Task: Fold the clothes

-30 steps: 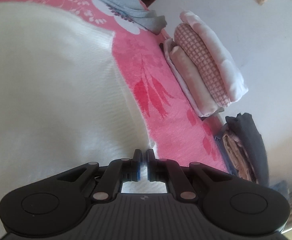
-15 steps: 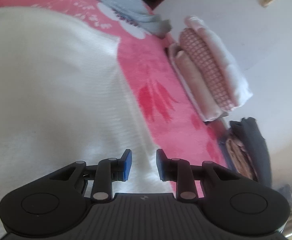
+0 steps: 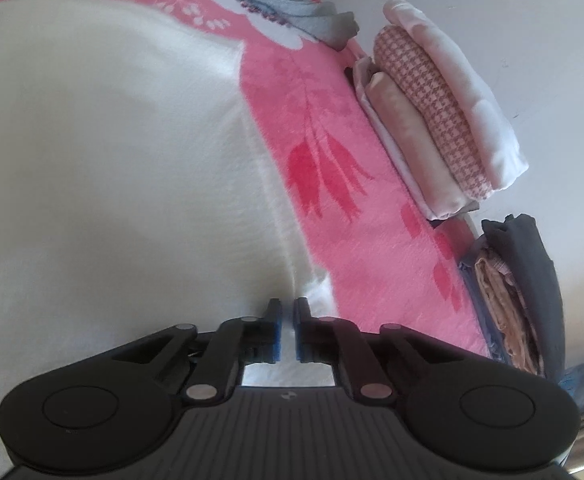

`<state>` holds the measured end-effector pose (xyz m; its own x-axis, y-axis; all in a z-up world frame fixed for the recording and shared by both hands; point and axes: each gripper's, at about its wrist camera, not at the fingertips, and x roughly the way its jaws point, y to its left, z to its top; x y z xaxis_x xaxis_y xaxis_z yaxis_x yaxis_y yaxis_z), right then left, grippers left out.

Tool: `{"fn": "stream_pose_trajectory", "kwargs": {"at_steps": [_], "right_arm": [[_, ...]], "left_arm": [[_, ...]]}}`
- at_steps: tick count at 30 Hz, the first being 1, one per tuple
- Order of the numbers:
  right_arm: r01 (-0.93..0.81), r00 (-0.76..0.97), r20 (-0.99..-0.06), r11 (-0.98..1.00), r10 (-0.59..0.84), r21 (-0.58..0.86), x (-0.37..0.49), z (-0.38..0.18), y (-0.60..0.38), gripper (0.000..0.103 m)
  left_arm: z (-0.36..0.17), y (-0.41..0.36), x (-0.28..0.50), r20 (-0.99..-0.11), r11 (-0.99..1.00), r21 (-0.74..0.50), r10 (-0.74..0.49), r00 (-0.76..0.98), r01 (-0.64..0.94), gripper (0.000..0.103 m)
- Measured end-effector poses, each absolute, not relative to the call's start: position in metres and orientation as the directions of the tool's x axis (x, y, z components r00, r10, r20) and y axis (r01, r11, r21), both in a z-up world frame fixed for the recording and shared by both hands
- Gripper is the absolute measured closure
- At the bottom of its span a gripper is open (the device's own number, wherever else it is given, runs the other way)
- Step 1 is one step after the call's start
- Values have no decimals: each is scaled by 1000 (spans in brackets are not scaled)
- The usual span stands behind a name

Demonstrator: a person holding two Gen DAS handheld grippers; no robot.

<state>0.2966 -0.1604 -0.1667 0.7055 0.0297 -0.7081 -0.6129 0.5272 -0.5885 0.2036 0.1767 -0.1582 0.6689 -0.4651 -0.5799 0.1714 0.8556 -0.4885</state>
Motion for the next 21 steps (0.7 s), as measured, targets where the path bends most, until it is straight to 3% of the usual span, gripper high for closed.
{"fn": "stream_pose_trajectory", "kwargs": {"at_steps": [7,14,21], "right_arm": [[-499,806,-592,546,7,-673,291,-156,-159,103],[-481,809,-587,559,-13,-675,310,-175,-153,103],[-365,758,-650,858,48,-362,332,-156,-195,97]], "left_arm": [[-158,177,203,-580,856,-489,-464,669,170,68],[-157,177,202,-581,859,-482,-460,671,171,68],[-157,176,202,-587,862,-478,-458,667,171,68]]}}
